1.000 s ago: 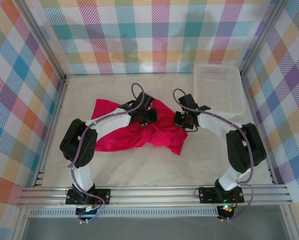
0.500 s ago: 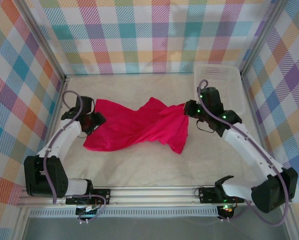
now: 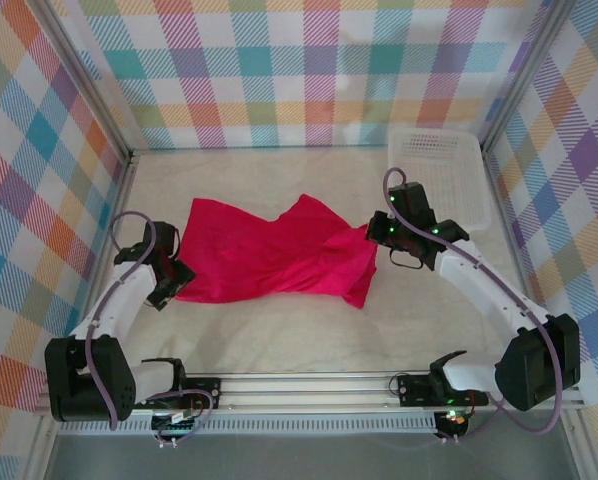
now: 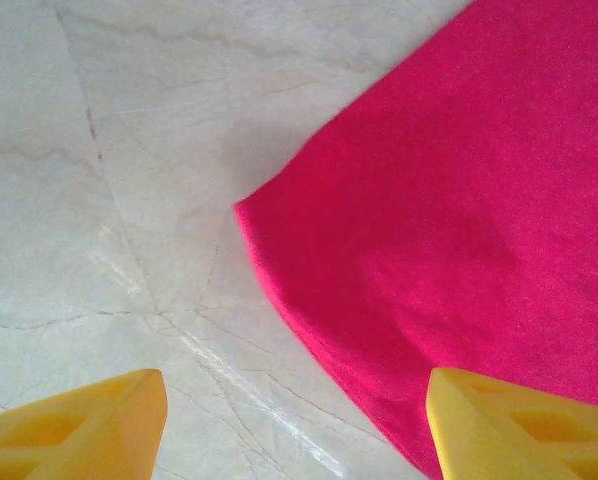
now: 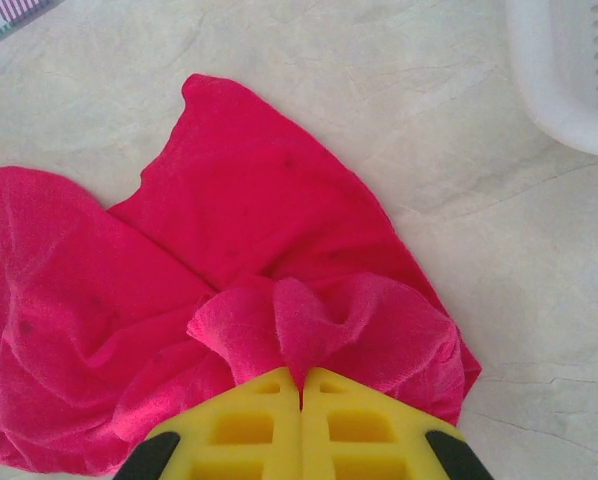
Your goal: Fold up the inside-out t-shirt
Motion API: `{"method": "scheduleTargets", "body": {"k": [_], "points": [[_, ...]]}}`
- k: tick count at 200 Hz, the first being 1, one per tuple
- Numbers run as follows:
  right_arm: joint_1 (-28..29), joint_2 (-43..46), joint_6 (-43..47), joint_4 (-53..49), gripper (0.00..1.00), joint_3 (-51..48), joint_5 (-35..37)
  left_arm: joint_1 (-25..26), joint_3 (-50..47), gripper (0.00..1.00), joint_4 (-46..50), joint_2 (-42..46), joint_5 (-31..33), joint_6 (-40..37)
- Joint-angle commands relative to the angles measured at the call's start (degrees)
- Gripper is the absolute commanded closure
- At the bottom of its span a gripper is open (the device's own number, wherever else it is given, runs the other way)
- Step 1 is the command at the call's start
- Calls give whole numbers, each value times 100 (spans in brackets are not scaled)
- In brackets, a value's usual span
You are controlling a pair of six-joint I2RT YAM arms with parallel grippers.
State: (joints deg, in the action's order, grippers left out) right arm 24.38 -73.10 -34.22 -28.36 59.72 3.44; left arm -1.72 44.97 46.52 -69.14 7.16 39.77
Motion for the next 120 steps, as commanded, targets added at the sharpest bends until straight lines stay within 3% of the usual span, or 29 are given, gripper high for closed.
{"method": "scheduleTargets", "body": {"k": [1, 83, 98, 114, 120], "points": [[-22, -20, -25, 28, 100, 65, -53, -105, -138, 32, -217, -161, -33, 99], [-38, 68, -19, -125, 100, 178, -15, -136, -70, 43, -996, -1647, -195, 166], [-37, 77, 1, -156, 100, 213, 1, -147, -23, 60, -1096, -1822, -204, 162], [-39, 63, 37, -196, 100, 292, 3, -153, 111, 96, -1040, -1875, -224, 149], [-39, 55, 67, -213, 100, 354, -13, -161, 203, 100, -960, -1841, -241, 152]]}}
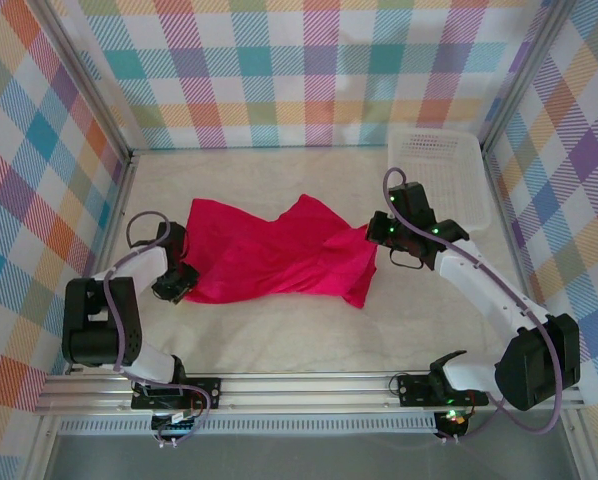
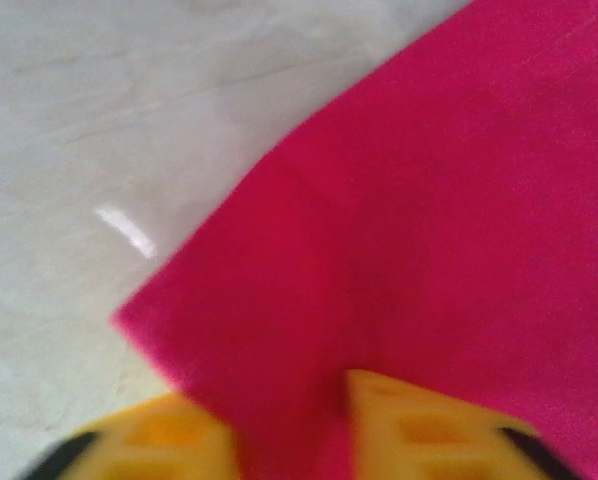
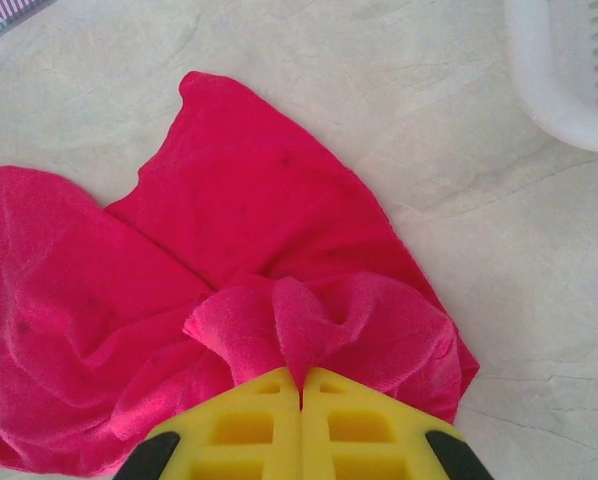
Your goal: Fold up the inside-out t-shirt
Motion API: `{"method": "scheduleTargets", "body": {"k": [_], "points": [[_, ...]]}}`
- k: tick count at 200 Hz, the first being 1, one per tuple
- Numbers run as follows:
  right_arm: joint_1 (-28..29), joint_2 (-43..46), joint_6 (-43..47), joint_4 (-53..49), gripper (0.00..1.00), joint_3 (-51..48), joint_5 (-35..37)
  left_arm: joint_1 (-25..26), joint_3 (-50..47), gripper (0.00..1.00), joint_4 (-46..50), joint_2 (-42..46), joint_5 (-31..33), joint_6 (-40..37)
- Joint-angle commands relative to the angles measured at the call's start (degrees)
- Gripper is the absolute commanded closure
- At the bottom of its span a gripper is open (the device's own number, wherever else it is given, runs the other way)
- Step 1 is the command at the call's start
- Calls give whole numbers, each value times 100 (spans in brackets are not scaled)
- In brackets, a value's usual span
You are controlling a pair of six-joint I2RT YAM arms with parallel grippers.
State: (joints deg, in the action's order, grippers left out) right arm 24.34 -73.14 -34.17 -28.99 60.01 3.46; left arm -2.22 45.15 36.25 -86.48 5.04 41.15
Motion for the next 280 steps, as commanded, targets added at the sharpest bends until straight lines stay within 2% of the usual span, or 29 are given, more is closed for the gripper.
{"method": "scheduleTargets", "body": {"k": [1, 35, 74, 97, 122, 167, 196, 237, 280], "points": [[-34, 52, 75, -150, 100, 339, -18, -112, 195, 100, 84, -98, -29, 15], [-87, -29, 381, -501, 100, 1232, 116, -112, 1358, 100, 1000, 616, 179, -71], [-184, -113, 700, -977, 100, 2995, 186, -112, 3918, 100, 2000, 1286, 641, -380], [-184, -57, 769, -1186, 100, 3973, -8, -112, 5288, 100, 2158, 1573, 848, -594], [-184, 213, 866, -1309, 100, 4718, -225, -113, 6223, 100, 1985, 1977, 976, -898], [-185, 989, 836, -1065, 100, 5069, -656, -112, 6710, 100, 1336, 2757, 808, -1277], [-188, 1206, 972, -1068, 100, 5435, -482, -111, 7271, 100, 1384, 2751, 784, -1509], [-184, 612, 1379, -1415, 100, 6137, 197, -109, 7486, 100, 1275, 2462, 532, -1720], [-183, -218, 1697, -1460, 100, 6291, 603, -109, 7229, 100, 1504, 1624, -451, -1838]]}}
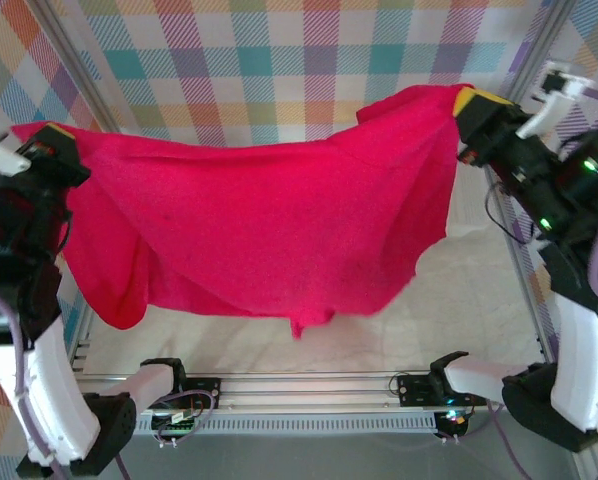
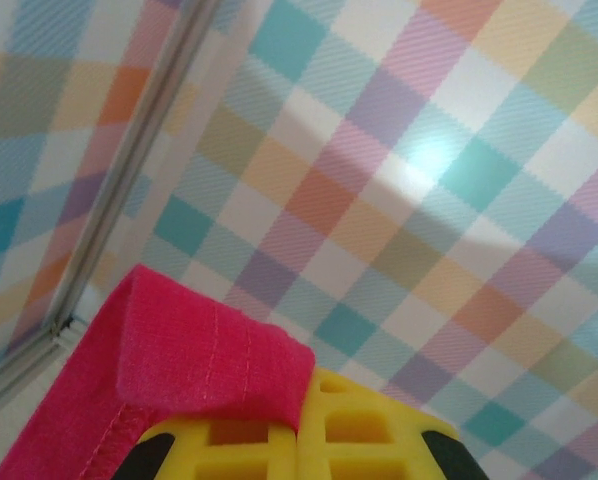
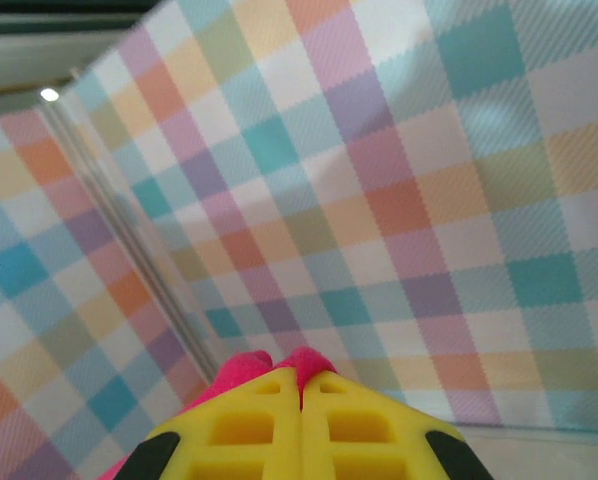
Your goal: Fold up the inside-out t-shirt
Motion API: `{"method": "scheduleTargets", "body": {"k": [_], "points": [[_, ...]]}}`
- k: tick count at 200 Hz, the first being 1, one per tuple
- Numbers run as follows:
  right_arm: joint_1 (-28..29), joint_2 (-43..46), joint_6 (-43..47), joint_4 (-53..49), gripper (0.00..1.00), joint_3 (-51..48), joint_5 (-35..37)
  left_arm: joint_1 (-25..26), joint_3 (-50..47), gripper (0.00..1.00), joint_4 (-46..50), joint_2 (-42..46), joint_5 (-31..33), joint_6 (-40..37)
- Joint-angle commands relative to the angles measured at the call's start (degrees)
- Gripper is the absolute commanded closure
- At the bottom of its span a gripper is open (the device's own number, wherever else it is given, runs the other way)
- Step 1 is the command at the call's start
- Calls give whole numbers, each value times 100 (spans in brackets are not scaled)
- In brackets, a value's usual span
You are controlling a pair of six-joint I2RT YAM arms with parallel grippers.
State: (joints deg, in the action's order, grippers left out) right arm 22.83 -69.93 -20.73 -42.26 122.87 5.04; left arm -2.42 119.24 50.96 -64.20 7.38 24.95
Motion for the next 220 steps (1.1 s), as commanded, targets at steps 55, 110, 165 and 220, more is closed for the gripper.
{"method": "scheduleTargets", "body": {"k": [55, 110, 165, 220], "points": [[-137, -2027, 597, -398, 100, 1248, 452, -92, 228, 100, 186, -1922, -1075, -117], [-192, -2787, 544, -607, 100, 1645, 243, -92, -226, 100, 117, -2053, -862, -70], [-201, -2630, 500, -351, 100, 1222, 147, -91, -587, 100, 1, -2047, -984, -155], [-213, -2403, 462, -590, 100, 1016, 317, -92, -800, 100, 581, -2152, -1138, -236]]}}
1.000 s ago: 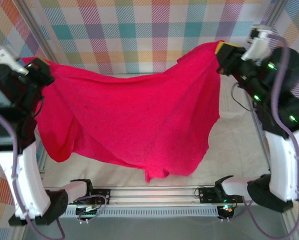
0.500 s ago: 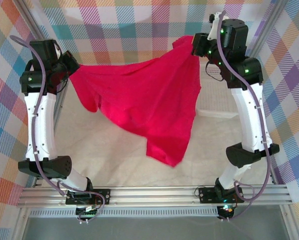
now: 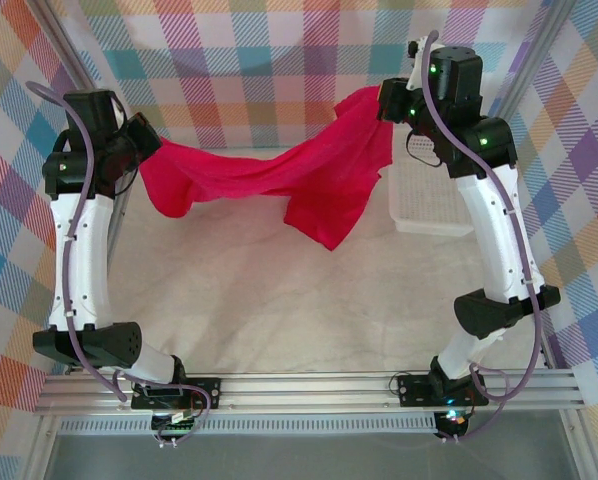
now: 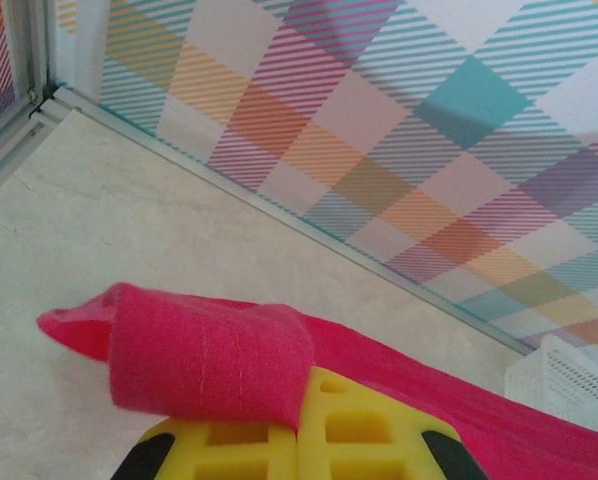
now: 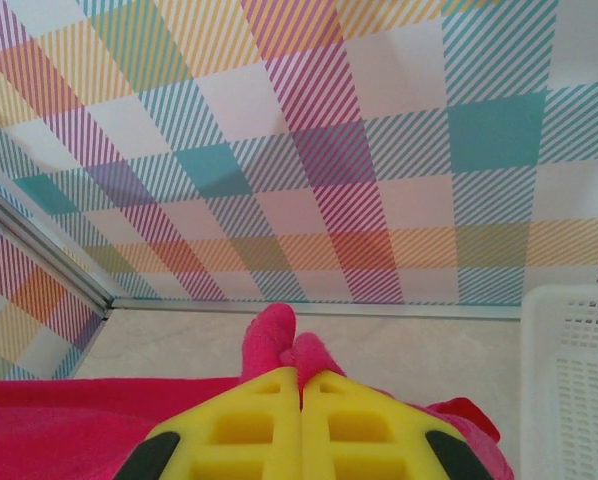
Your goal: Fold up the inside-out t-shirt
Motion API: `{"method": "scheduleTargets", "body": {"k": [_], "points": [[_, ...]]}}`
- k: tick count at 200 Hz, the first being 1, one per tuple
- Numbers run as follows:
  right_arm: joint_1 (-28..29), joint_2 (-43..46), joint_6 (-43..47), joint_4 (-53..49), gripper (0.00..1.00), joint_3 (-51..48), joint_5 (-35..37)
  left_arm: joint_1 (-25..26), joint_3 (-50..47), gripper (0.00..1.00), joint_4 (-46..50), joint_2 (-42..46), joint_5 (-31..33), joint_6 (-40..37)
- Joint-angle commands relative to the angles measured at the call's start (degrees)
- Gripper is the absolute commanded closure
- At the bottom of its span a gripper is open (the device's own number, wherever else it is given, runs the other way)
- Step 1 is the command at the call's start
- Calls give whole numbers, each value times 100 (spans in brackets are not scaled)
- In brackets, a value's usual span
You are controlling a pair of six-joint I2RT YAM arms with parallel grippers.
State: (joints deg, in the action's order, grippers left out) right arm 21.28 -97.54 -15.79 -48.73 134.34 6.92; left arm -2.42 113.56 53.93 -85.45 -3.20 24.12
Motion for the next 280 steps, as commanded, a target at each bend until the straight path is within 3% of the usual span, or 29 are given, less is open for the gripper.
{"method": "scheduleTargets", "body": {"k": [1, 31, 53, 78, 93, 146, 195, 228, 248, 280], "points": [[-56, 367, -35, 44, 100, -138, 136, -92, -252, 100, 297, -26, -86, -158], [-65, 683, -205, -281, 100, -791, 179, -92, -1371, 100, 327, 200, -256, -88], [-65, 840, -387, -161, 100, -1885, -21, -92, -2376, 100, 15, 124, -623, 47], [-67, 1022, -594, 410, 100, -3259, -255, -93, -2788, 100, -115, -170, -722, 106], [-64, 974, -636, 574, 100, -3521, -281, -92, -2800, 100, -170, -232, -547, 220], [-89, 345, -270, 1021, 100, -2431, -2, -95, -1427, 100, -82, -794, -656, 661], [-291, -901, 141, 836, 100, 499, 218, -92, 1032, 100, -484, -1587, -799, 760], [-363, -1685, 259, 324, 100, 2476, -63, -144, 2719, 100, -300, -2213, -981, 914], [-366, -1399, 219, 198, 100, 2410, -266, -145, 2982, 100, -156, -2127, -1087, 945], [-362, -97, -23, 528, 100, 961, -834, -145, 2361, 100, -249, -1133, -882, 777]]}}
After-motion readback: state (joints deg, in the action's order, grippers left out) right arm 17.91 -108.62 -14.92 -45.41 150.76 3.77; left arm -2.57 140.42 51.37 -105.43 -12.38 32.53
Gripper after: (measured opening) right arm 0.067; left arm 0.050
